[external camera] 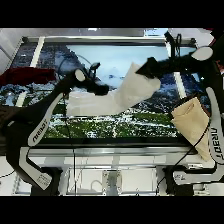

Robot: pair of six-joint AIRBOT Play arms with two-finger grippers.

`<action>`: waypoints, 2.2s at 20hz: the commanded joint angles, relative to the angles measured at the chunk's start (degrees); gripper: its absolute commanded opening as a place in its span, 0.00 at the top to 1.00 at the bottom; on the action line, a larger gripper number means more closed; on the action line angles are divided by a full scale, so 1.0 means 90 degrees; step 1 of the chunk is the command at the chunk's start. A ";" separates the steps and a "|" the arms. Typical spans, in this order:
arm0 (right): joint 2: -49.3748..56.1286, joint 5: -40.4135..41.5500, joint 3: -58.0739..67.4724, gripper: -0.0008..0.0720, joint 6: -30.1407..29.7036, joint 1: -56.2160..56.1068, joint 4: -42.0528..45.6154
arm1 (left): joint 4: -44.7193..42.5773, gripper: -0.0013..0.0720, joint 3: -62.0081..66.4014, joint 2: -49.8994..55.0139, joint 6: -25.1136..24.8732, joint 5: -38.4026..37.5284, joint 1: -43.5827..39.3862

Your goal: Fold the shirts.

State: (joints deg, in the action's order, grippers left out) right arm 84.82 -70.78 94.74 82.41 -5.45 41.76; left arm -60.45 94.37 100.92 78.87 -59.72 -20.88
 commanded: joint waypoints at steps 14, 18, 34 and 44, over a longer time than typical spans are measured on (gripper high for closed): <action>0.2533 0.5476 0.0648 0.14 0.0410 -0.4180 -0.1831 | -0.2295 0.97 0.2334 -0.1430 -0.0126 -0.2922 0.1066; 0.2531 0.5088 0.1076 0.14 -0.0044 -0.3728 -0.1280 | -0.2344 0.97 0.2334 -0.1430 -0.0160 -0.2931 0.1090; 0.3869 0.0809 0.1088 0.13 0.1032 -0.0658 -0.0078 | -0.2888 0.96 0.1843 -0.1392 -0.0226 -0.2302 0.1090; 0.4636 0.0855 0.1105 0.15 0.0639 -0.1263 -0.1999 | -0.2885 0.96 0.1472 -0.1333 -0.0250 -0.2159 0.1090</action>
State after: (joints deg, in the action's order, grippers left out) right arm 125.12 -62.52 104.64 90.24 -15.07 30.94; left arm -86.41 108.03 88.73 76.64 -79.44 -11.09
